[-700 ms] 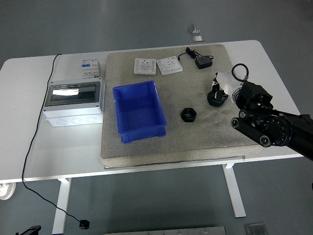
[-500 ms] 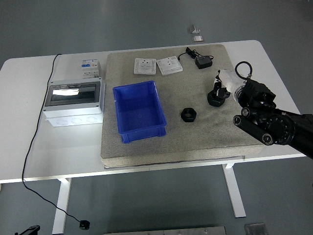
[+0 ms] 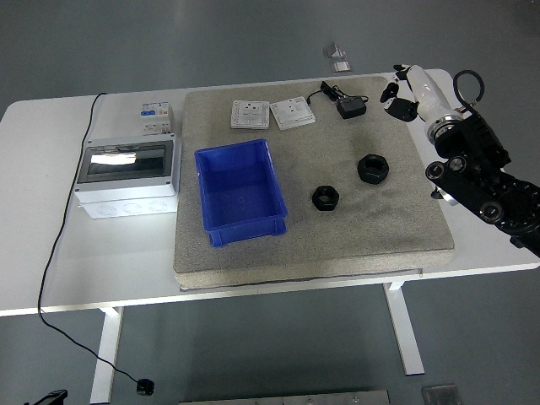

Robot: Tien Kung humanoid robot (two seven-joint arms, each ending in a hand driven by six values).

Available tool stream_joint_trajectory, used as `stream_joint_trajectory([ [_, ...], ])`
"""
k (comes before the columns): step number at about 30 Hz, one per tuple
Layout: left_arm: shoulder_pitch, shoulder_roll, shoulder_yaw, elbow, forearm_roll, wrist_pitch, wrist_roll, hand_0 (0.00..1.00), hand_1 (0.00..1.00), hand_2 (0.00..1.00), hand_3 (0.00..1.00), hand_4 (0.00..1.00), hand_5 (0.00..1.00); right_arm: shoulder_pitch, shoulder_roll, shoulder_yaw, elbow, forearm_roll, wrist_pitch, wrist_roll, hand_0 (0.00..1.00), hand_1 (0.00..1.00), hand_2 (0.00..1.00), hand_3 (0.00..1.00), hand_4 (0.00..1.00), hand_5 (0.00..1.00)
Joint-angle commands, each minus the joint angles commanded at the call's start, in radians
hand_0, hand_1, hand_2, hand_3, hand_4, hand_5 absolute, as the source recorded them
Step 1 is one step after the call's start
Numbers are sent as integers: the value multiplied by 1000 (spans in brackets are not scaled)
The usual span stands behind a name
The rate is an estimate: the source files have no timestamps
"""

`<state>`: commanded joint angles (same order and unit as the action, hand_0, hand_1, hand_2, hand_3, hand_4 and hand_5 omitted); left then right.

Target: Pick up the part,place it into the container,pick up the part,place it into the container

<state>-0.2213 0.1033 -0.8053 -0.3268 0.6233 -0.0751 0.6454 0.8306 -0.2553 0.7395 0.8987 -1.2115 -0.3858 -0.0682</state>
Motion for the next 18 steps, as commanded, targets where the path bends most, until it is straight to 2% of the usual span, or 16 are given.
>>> stream_joint_trajectory([
  [1,1,0,0,0,0,0,0,752,747,758,837,947,998,-10,-3,16,15,30,3,18,923,831,823,682,998,998],
  [3,4,0,0,0,-1,1,0,752,747,758,837,947,998,-32,-10,53,50,91,14,59,923,831,823,682,998,998],
  [6,8,-2,1,1,-5,1,0,752,747,758,837,947,998,-69,-22,110,121,205,57,138,923,831,823,682,998,998],
  [7,9,-2,2,1,-6,1,0,752,747,757,837,946,998,-77,-25,121,140,239,70,159,928,826,815,678,806,998],
  [12,12,-4,1,1,-7,2,0,752,747,757,837,946,998,-105,-36,151,240,417,98,270,928,826,815,678,806,998],
  [13,12,-4,1,2,-7,2,0,751,748,757,837,946,998,-108,-37,153,258,459,100,292,834,764,749,604,356,2],
  [18,12,-5,-2,2,-3,2,0,751,748,757,837,946,998,-117,-38,160,299,611,103,352,834,764,749,604,356,2],
])
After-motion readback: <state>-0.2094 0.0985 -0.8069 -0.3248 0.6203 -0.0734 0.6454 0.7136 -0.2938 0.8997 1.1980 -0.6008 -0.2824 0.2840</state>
